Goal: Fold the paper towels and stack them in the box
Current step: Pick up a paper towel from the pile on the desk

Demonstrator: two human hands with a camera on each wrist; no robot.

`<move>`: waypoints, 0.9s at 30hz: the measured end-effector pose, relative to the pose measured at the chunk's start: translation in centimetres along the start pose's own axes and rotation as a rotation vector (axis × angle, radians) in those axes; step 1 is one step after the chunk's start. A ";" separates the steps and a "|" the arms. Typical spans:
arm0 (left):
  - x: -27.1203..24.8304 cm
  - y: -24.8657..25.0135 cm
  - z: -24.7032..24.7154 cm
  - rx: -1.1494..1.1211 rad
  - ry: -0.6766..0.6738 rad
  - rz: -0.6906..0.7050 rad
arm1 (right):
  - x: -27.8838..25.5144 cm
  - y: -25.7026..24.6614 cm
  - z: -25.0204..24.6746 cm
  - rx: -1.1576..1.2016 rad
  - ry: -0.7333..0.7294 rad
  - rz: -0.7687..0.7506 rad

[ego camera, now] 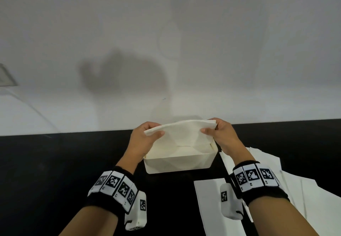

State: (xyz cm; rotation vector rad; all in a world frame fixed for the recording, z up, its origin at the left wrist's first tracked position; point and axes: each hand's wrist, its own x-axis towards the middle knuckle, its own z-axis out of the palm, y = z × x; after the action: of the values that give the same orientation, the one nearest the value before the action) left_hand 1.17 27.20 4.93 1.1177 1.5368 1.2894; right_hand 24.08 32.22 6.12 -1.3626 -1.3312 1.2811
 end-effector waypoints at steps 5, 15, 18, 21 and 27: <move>0.2 0.3 -0.4 0.110 -0.039 -0.016 | 0.0 -0.1 -0.3 -0.067 -0.048 0.030; 0.8 2.1 -0.5 0.432 0.014 -0.079 | 0.4 -1.2 -0.3 -0.308 0.091 -0.012; 0.7 1.6 -0.1 0.687 -0.049 -0.109 | 0.4 -0.8 0.3 -0.563 -0.042 0.003; 0.5 0.6 0.5 1.000 -0.089 -0.071 | 0.5 -0.5 1.1 -0.829 -0.145 0.008; 0.8 -0.1 0.8 1.548 -0.099 0.179 | 0.8 -0.2 3.1 -1.217 -0.226 0.034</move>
State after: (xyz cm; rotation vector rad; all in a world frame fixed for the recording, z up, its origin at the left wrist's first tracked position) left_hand 1.67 28.12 4.65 2.1618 2.3634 -0.1570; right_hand 20.92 32.74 5.80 -2.0271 -2.4346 0.5688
